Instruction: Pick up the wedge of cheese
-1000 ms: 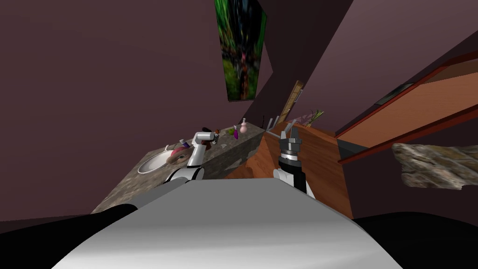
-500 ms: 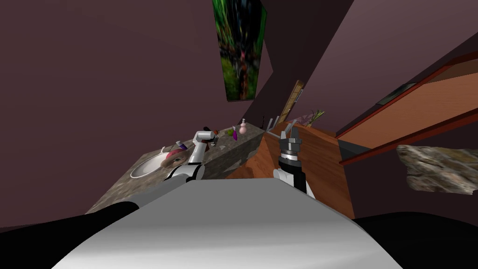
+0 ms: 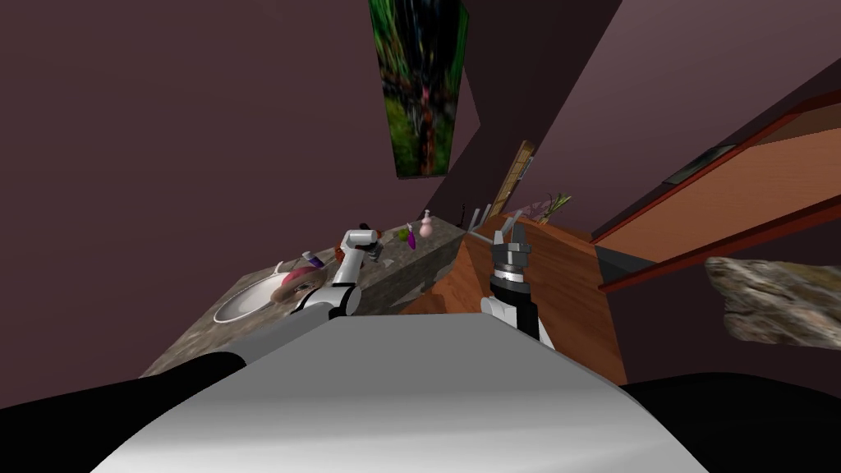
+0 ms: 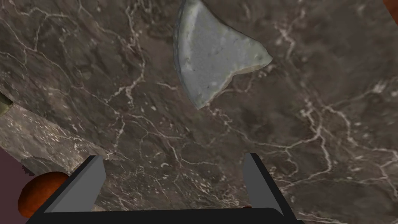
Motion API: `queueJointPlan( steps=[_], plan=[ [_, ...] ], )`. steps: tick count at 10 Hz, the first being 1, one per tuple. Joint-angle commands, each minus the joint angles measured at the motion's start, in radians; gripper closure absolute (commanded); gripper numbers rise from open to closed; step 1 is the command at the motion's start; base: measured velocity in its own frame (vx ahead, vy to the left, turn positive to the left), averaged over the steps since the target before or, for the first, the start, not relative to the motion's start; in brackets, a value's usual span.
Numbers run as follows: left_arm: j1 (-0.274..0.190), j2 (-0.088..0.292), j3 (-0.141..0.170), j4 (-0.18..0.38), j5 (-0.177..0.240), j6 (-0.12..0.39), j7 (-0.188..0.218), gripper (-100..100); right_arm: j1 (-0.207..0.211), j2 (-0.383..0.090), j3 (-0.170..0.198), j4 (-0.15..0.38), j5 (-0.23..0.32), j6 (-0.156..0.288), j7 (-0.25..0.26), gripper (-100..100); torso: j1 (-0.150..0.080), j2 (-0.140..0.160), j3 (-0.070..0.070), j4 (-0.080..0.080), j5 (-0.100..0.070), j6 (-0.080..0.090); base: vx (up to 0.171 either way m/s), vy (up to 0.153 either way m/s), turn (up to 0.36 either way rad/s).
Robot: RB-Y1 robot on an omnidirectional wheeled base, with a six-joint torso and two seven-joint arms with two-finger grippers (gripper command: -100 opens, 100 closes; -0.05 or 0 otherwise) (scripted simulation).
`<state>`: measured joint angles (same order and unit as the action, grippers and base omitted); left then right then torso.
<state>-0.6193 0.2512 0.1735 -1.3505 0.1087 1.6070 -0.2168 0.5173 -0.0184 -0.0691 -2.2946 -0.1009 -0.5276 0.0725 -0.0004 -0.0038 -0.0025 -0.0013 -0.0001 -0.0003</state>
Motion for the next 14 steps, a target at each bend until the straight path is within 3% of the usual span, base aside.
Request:
queueJointPlan(
  steps=[1, 8, 9, 10, 11, 14],
  plan=[
    [-0.014, -0.001, 0.008, 0.040, -0.014, 0.047, -0.012, -100, 0.000, 0.000, 0.000, 0.000, 0.000, 0.000, 0.000, 0, 0.000, 0.000, 0.000, 0.000, 0.000, 0.000, 0.066, -0.028, -0.015],
    [-0.040, -0.016, 0.032, 0.167, -0.067, 0.184, -0.052, -100, 0.000, 0.000, 0.000, 0.000, 0.000, 0.000, 0.000, 0, -0.001, -0.001, 0.000, 0.000, 0.000, 0.000, 0.068, -0.035, -0.018],
    [-0.035, -0.014, 0.030, 0.144, -0.063, 0.179, -0.048, -100, 0.000, 0.000, 0.000, 0.000, 0.000, 0.000, 0.000, 0, -0.002, 0.000, 0.000, 0.000, 0.000, 0.000, 0.020, -0.019, -0.002],
    [-0.035, -0.015, 0.030, 0.145, -0.064, 0.184, -0.049, 0, 0.000, 0.000, 0.000, 0.000, 0.000, 0.000, 0.000, 0, -0.001, 0.002, 0.001, 0.000, 0.000, 0.000, 0.000, 0.000, 0.000],
    [-0.025, 0.015, 0.051, 0.168, -0.051, 0.165, -0.068, -100, 0.000, 0.000, 0.000, 0.000, 0.000, 0.000, 0.000, 0, 0.000, 0.003, 0.002, 0.001, 0.000, 0.000, -0.012, -0.035, -0.128],
    [-0.006, 0.074, 0.094, 0.214, -0.026, 0.129, -0.105, -100, 0.000, 0.000, 0.000, 0.000, 0.000, 0.000, 0.000, 0, -0.004, 0.005, 0.003, 0.001, -0.001, 0.000, -0.014, -0.075, -0.106]
  ],
)
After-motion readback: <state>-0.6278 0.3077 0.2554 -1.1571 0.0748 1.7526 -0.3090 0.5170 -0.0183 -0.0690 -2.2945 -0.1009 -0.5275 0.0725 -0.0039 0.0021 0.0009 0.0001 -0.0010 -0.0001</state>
